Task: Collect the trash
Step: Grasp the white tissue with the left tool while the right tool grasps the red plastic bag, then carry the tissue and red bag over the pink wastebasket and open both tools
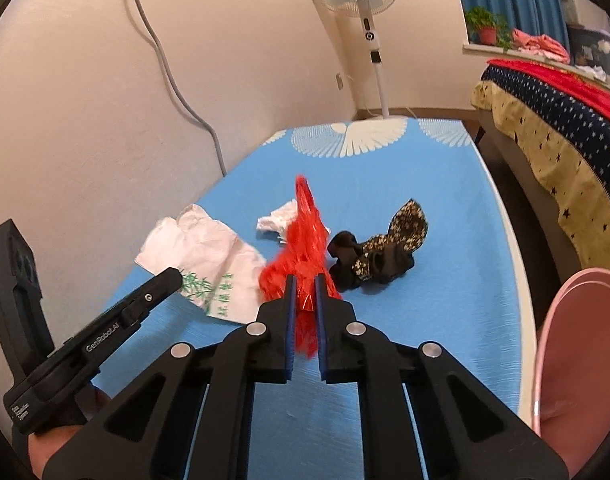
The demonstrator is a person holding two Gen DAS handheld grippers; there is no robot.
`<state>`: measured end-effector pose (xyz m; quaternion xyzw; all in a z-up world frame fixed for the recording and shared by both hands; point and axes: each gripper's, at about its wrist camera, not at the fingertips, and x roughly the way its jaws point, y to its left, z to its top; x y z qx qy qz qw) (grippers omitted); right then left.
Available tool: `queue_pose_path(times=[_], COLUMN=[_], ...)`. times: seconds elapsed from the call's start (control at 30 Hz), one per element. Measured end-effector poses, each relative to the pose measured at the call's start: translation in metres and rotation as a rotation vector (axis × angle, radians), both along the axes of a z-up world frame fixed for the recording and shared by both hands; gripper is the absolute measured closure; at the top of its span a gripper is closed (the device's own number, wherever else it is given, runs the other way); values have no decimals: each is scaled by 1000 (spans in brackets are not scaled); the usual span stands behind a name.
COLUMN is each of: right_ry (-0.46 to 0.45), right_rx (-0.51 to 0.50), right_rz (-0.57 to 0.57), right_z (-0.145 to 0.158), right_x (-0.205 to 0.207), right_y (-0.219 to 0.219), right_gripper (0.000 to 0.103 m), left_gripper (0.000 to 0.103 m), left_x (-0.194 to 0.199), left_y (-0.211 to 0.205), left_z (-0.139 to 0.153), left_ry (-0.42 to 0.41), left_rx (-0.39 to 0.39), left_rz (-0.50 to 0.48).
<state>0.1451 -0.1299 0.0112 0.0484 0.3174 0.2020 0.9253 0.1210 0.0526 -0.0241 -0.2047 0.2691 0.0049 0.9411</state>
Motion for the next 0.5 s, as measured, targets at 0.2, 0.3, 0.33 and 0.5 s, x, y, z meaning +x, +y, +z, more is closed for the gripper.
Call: queue_pose_path(times=[0.2,0.3,0.33,0.5], right_ry=[-42,-62,-68,-98], right_rx=[-12,-16,-17,-25], right_rz=[-6,-13,-16,-25], right_z=[16,23,25,36], right_x=[-19,-29,-33,-51], right_y=[-10,-17,-20,-33], right_gripper=[95,95,95,95], left_gripper=[101,101,101,101], left_x=[-18,-26,-29,-43], left_y=[-5,-10,-11,-20], left_z=[17,22,25,33], left_ry=[-16,-20,-21,-30], left_rx=[63,85,90,112], left_rz=[-6,-10,-13,-28])
